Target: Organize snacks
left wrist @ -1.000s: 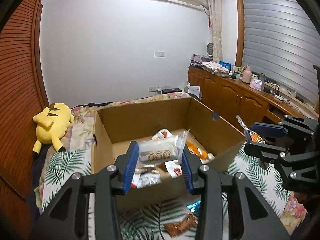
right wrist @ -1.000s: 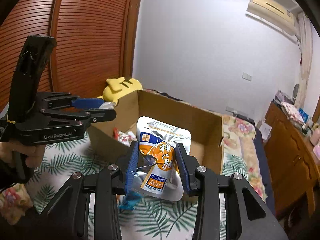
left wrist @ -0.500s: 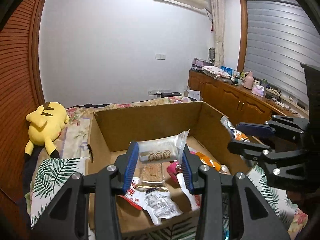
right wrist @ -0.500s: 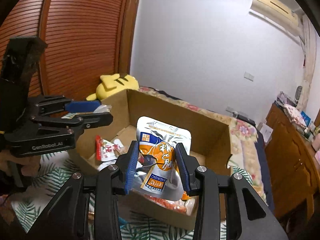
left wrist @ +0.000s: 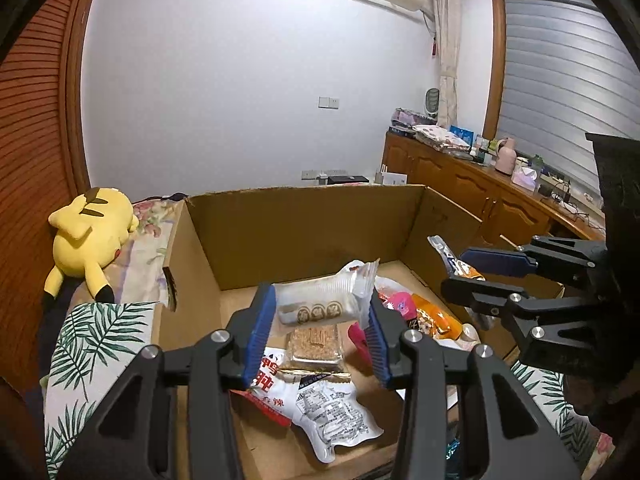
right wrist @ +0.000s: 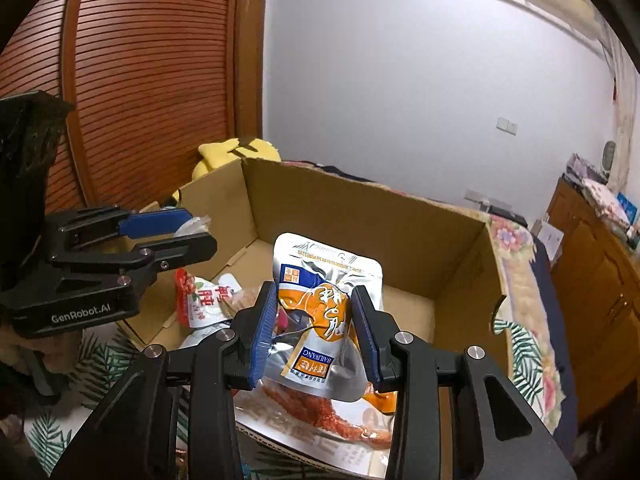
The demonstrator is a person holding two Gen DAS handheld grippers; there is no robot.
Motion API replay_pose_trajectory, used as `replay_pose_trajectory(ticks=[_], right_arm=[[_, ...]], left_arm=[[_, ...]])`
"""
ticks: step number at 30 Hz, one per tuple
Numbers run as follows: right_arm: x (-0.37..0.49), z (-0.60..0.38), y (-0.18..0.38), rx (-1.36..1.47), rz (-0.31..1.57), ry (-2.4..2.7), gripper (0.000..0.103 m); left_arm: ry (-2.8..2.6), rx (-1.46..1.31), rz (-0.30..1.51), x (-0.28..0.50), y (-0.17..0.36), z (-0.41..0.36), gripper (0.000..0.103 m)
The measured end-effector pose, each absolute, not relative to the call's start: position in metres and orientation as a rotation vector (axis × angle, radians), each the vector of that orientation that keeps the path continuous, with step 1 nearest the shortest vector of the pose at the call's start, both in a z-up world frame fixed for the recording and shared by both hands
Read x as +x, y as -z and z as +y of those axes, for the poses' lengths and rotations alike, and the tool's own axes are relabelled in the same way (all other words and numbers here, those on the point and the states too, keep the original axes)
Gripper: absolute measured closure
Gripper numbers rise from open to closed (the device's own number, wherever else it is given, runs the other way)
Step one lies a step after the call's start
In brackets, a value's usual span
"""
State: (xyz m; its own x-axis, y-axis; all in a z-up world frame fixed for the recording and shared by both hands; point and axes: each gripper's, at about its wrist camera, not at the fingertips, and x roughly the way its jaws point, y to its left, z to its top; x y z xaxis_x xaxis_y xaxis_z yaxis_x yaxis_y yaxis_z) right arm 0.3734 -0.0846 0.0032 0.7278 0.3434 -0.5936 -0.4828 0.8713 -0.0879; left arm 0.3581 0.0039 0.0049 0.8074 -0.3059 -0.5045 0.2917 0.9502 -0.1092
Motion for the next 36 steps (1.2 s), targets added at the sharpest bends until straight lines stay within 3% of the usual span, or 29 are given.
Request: replay_pose_trajectory(ticks=[19,23,36], right_arm=[[0.385,-0.090,0.008,-0.173,0.660,-0.465,0.063],[0.380,-0.092,0.008,-0.171,0.646,-0.468,0.058],[0.304,-0.104,-0.020,-0.128,0.578,-0.469,0.058]], left_arm=[[0.307,0.006,0.526,0.357,0.003,0.000,0.052],[0.307,0.021,0.519,0.355,0.004,-0.002,0.049],[0.326,-0.031,0.488,0.316,-0.030,0.011,0.045]])
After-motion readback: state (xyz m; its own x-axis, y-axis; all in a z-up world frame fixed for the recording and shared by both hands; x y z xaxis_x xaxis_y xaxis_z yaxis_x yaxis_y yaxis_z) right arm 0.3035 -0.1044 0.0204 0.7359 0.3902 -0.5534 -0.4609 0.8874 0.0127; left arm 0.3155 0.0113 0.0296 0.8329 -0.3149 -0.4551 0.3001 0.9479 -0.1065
